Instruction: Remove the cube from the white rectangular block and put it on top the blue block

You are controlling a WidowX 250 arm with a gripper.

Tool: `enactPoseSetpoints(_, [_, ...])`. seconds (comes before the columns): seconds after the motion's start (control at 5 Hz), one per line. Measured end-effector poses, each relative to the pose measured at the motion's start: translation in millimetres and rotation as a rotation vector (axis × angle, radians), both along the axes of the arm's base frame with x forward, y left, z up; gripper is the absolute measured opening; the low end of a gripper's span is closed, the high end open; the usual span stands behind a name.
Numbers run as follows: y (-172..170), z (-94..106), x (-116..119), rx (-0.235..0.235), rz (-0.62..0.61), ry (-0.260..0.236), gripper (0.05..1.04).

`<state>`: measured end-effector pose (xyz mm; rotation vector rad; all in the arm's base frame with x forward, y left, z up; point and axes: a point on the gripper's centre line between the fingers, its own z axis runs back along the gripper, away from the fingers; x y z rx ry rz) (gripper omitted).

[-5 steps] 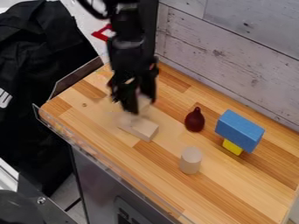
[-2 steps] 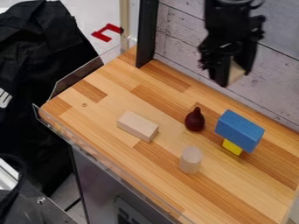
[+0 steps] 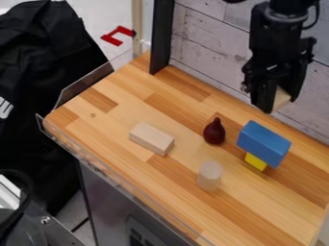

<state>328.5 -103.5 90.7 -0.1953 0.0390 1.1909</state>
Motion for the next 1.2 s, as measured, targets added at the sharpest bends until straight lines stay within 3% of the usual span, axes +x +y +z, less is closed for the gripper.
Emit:
enactPoseSetpoints(0.4, [-16.3, -9.4, 5.9, -0.050, 0.031, 0.010, 0.576])
enactPoseSetpoints(1.2, [-15.0, -40.6, -12.1, -0.028, 0.132, 0.090, 0.576])
